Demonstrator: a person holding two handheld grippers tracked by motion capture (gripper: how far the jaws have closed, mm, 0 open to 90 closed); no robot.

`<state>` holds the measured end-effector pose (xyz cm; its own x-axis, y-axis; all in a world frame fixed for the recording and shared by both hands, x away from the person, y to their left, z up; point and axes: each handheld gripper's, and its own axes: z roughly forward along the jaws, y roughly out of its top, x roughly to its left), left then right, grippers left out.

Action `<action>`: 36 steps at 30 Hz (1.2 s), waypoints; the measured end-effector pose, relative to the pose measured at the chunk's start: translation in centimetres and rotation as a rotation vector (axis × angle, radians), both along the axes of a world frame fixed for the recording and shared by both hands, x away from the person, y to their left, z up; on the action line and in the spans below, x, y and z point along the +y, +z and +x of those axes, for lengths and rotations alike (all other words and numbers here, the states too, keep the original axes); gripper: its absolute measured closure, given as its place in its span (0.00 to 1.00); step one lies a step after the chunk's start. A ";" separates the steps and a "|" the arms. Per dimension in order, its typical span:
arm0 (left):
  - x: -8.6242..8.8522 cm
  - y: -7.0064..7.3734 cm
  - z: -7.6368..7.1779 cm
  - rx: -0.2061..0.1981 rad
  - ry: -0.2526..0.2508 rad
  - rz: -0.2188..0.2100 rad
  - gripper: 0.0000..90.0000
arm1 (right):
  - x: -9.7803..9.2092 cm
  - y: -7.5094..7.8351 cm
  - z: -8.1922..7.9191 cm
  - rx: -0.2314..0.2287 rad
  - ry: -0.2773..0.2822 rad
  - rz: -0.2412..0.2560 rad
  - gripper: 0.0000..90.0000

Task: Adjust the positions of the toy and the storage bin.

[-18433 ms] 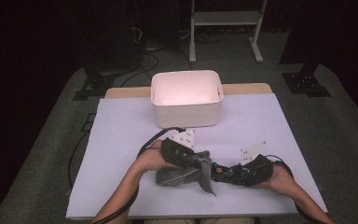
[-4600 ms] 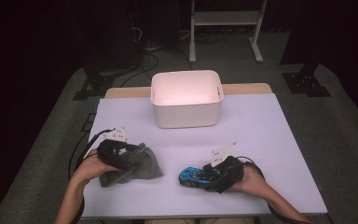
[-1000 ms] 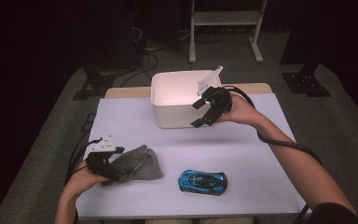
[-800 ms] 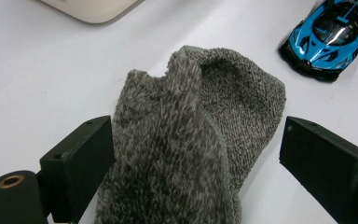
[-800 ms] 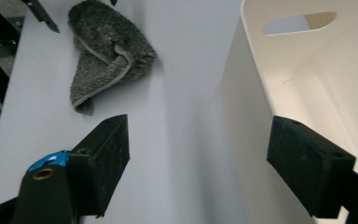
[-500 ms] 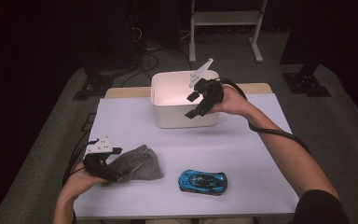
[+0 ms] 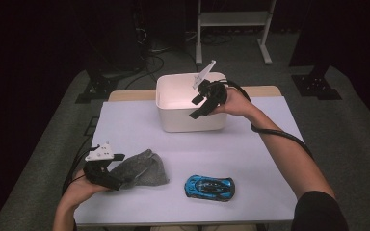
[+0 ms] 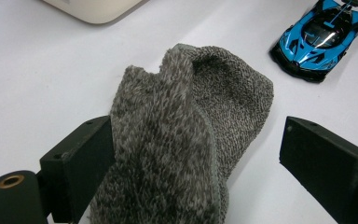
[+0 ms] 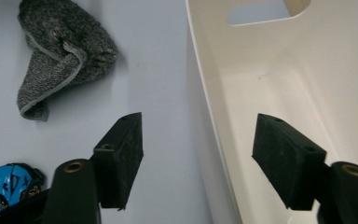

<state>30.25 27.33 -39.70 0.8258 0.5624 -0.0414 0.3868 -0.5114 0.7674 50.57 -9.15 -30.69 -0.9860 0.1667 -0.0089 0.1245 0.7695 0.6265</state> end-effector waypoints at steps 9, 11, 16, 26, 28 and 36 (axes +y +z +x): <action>0.1 -0.1 -0.4 0.004 0.006 0.006 0.10 | 0.2 -1.0 0.4 -0.016 -0.017 -0.049 0.53; 0.1 -0.1 -0.4 0.004 0.008 0.008 0.10 | 0.1 -1.1 0.5 -0.017 -0.011 -0.055 0.57; 0.3 -0.2 -0.4 0.008 0.011 0.013 0.10 | 0.2 -1.3 0.6 -0.014 -0.007 -0.076 0.70; 0.4 -0.1 -0.5 0.004 0.011 0.007 0.10 | 0.0 -1.4 0.9 0.005 -0.002 -0.069 0.83; 0.4 -0.1 -0.5 0.005 0.012 0.007 0.10 | 0.0 -1.4 1.0 0.005 -0.002 -0.072 0.84; 0.6 -0.1 -0.6 0.004 0.015 0.003 0.10 | -0.1 -1.5 1.1 0.020 -0.004 -0.082 0.91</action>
<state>29.62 27.89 -39.79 0.8172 0.5748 -0.0431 0.3974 -0.5077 0.7644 51.72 -9.29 -32.21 -0.9855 0.1697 -0.0032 0.1390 0.8176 0.5587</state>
